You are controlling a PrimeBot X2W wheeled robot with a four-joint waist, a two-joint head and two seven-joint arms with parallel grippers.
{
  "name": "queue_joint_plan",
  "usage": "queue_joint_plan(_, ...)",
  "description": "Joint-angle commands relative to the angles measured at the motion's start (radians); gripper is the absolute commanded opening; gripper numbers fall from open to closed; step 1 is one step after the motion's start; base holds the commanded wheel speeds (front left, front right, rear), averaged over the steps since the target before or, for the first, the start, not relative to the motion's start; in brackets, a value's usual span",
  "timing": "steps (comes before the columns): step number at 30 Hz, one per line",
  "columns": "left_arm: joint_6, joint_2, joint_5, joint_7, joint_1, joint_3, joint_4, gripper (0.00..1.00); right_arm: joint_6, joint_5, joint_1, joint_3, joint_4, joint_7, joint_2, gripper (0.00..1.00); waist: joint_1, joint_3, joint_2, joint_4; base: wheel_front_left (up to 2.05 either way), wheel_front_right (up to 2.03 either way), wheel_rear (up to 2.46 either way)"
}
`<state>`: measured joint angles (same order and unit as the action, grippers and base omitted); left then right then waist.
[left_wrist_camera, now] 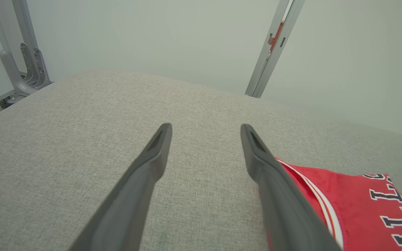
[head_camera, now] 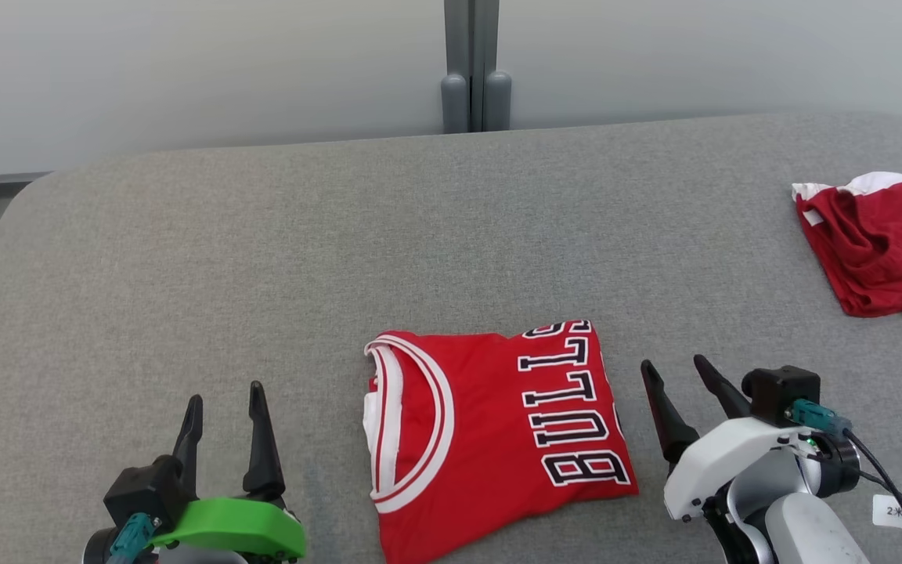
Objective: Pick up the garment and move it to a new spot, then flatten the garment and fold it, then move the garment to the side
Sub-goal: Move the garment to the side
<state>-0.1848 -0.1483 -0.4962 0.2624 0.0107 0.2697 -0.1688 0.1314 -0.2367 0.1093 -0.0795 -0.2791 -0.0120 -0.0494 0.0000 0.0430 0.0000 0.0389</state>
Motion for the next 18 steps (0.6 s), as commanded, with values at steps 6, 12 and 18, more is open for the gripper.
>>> queue_joint_plan(6, 0.01, 0.016, 0.007, 0.003, 0.021, -0.008, -0.008, 1.0, -0.002, -0.038, 0.039, -0.011, 0.025, 0.2, -0.024, 1.0, 0.0, 0.037, 0.0, 0.036, 0.0, 0.0, 0.0)
queue_joint_plan(12, 0.02, 0.034, 0.018, 0.003, 0.031, -0.008, -0.02, 1.0, -0.002, -0.069, 0.063, -0.007, 0.005, 0.332, -0.041, 1.0, 0.0, 0.061, 0.0, 0.079, 0.0, 0.0, 0.0)
queue_joint_plan(18, 0.033, 0.05, 0.03, 0.003, 0.035, -0.014, -0.034, 1.0, -0.002, -0.1, 0.094, -0.007, -0.064, 0.4, -0.053, 1.0, 0.0, 0.081, 0.0, 0.126, 0.0, 0.0, 0.0)
